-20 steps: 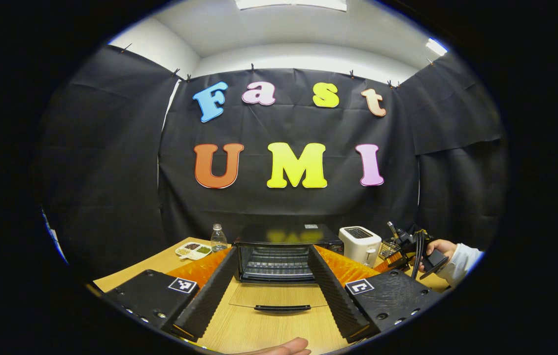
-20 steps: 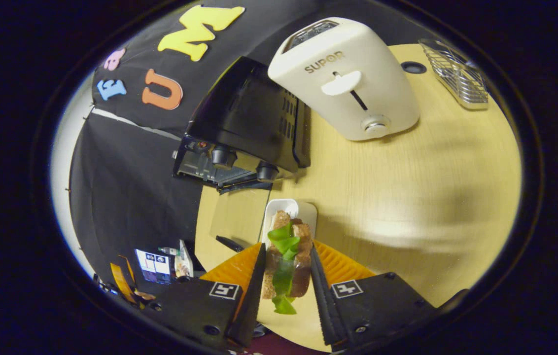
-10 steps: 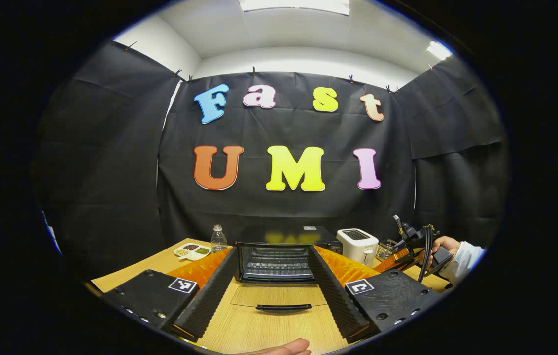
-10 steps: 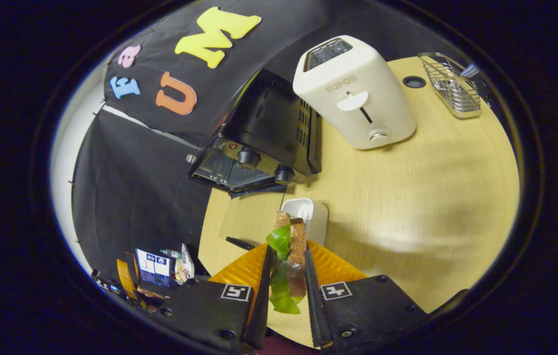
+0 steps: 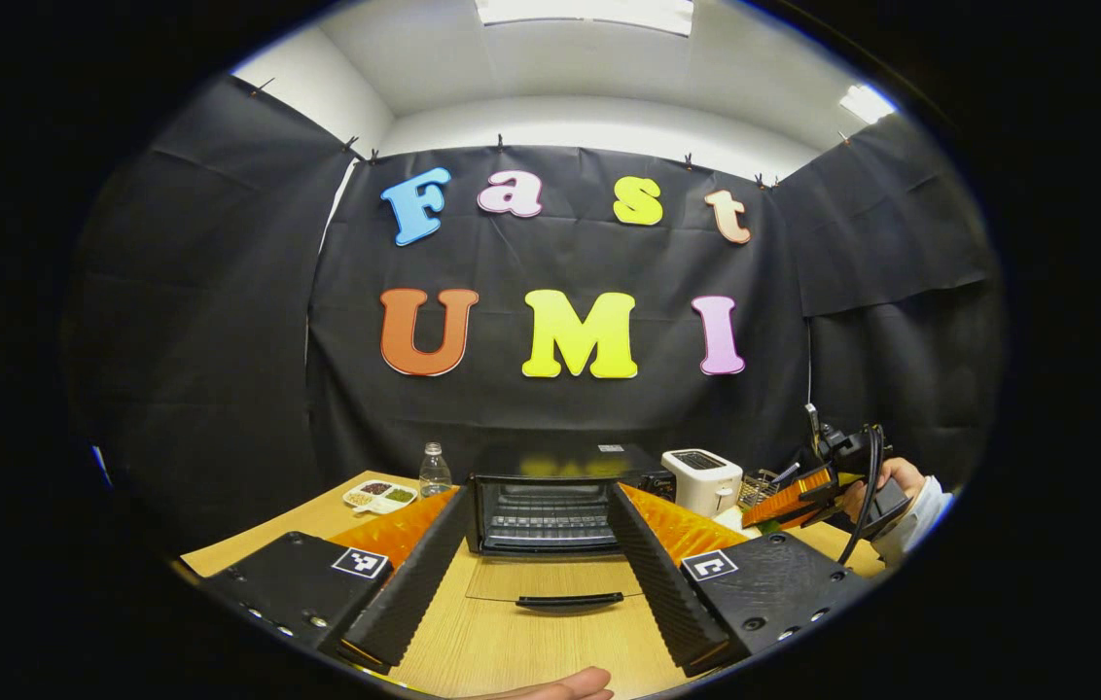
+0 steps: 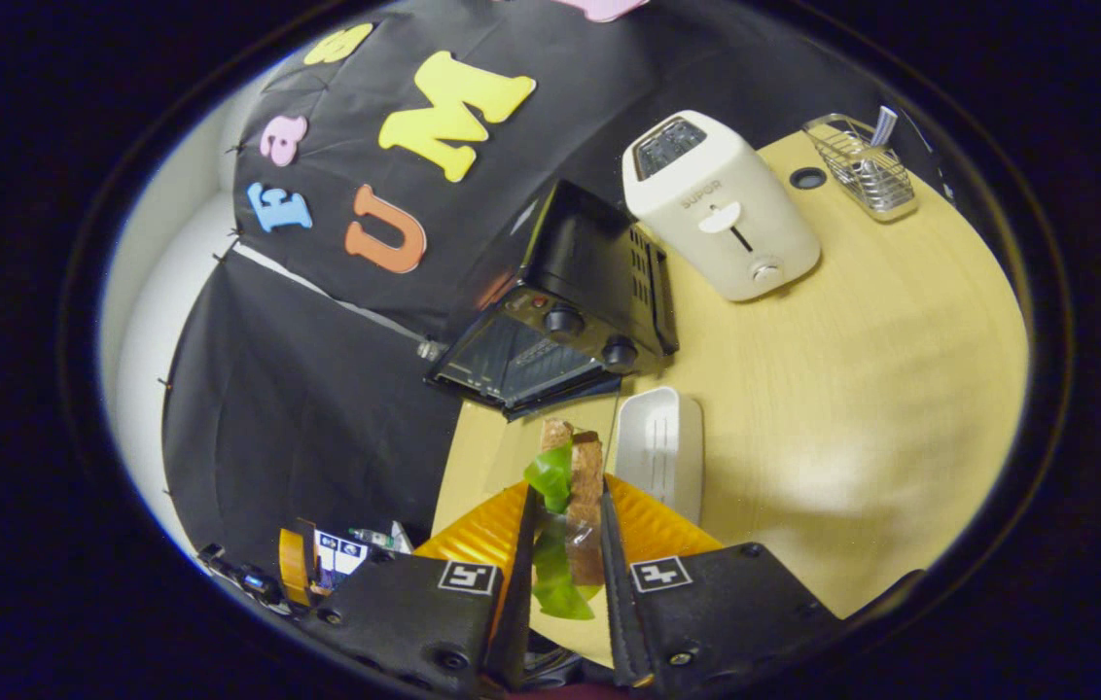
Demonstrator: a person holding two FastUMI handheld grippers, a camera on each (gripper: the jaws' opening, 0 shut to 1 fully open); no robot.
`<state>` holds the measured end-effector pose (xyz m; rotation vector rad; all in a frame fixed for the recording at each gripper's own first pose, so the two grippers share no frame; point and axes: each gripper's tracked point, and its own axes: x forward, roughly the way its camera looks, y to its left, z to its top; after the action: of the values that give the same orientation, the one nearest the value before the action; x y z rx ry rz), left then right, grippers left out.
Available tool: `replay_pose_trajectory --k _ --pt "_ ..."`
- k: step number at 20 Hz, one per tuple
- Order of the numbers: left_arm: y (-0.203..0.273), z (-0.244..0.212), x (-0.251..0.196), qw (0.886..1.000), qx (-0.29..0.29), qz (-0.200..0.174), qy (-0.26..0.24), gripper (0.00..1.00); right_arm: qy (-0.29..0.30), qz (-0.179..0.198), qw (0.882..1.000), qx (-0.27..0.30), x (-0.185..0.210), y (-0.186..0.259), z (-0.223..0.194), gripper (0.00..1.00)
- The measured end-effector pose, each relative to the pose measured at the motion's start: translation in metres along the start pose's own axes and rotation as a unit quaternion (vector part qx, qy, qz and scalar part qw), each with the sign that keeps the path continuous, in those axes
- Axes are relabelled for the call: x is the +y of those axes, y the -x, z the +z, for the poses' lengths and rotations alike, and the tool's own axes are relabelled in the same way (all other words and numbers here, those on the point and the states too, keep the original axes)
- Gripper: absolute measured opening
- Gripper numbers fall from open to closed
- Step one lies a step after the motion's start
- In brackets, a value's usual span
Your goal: Open the electric oven with the left hand, put the food in, and close the electric oven.
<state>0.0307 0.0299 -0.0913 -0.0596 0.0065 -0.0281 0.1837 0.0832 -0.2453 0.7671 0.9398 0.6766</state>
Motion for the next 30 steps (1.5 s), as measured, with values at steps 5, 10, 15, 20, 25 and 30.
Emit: replay_pose_trajectory --k 5,10,15,20,25,30 --pt "0.007 -0.006 0.019 1.000 0.004 -0.006 0.008 0.94 -0.052 0.040 0.997 -0.049 0.045 -0.023 -0.042 0.36" --pt "0.018 -0.009 0.043 1.000 0.007 0.000 0.008 0.94 -0.061 0.048 0.994 -0.074 0.072 -0.079 -0.080 0.36" --pt "0.030 -0.013 0.063 1.000 0.004 0.006 0.003 0.94 -0.105 0.065 0.982 -0.146 0.091 -0.138 -0.080 0.36" --pt "0.034 -0.030 0.088 0.999 0.023 0.026 0.001 0.94 -0.121 0.078 0.976 -0.162 0.111 -0.183 -0.078 0.36" --pt "0.038 -0.034 0.098 0.999 0.030 0.025 0.017 0.94 -0.170 0.078 0.952 -0.242 0.112 -0.211 -0.043 0.36" --pt "0.041 -0.046 0.113 0.998 0.047 0.041 0.006 0.94 -0.166 0.025 0.920 -0.354 0.086 -0.228 0.011 0.36"
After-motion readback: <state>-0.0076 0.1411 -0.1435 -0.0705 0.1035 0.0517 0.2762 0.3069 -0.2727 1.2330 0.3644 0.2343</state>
